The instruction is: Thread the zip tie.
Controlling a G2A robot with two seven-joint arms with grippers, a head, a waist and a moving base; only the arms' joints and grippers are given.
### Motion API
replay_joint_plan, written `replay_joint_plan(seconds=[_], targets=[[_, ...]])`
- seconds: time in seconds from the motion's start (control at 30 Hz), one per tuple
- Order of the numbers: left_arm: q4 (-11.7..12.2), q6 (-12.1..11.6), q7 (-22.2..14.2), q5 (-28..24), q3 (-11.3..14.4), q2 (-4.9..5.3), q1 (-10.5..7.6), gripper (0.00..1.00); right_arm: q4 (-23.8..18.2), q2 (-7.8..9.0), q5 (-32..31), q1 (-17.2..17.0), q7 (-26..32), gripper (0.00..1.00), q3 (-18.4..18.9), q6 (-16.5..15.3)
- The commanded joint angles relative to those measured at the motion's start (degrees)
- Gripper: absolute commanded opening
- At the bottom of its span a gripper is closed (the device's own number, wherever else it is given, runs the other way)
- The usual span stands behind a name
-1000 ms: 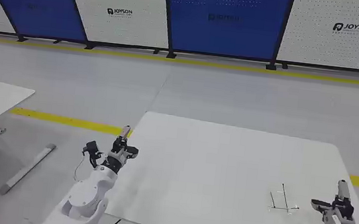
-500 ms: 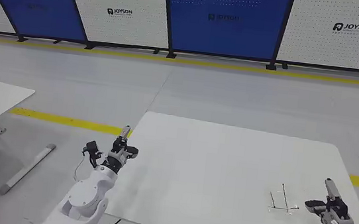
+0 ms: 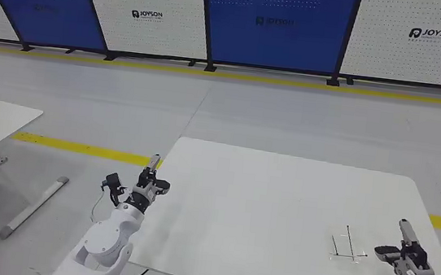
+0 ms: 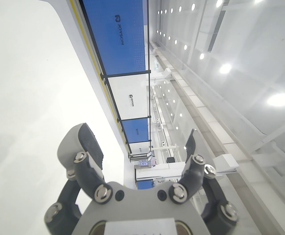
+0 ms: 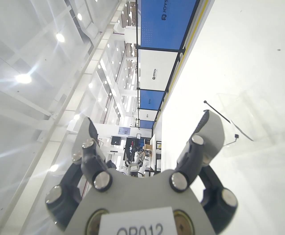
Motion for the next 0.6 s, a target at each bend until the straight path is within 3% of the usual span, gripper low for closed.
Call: replay_joint_plan(seconds=[0.0, 0.2, 0.3, 0.37, 0.57], targets=[[0.0, 0.0, 0.0, 0.0, 0.0, 0.0, 0.0, 1.0, -0.11, 0.31, -0.69, 0.33, 5.14, 1.0, 0.48, -0.39], [0.0, 0.0, 0.0, 0.0, 0.0, 0.0, 0.0, 1.0, 1.43, 1.76, -3.08, 3.24, 22.58, 1.0, 2.57, 2.21], [0.0, 0.0, 0.0, 0.0, 0.0, 0.0, 0.0, 1.0, 4.34, 2.53, -6.6, 6.25, 29.34, 1.0, 2.04, 5.9], [0.0, 0.0, 0.0, 0.0, 0.0, 0.0, 0.0, 1.0, 6.26, 2.61, -7.5, 8.02, 27.77, 1.0, 2.02, 6.44], [0.0, 0.0, 0.0, 0.0, 0.0, 0.0, 0.0, 1.0, 6.26, 2.61, -7.5, 8.02, 27.77, 1.0, 2.02, 6.44]])
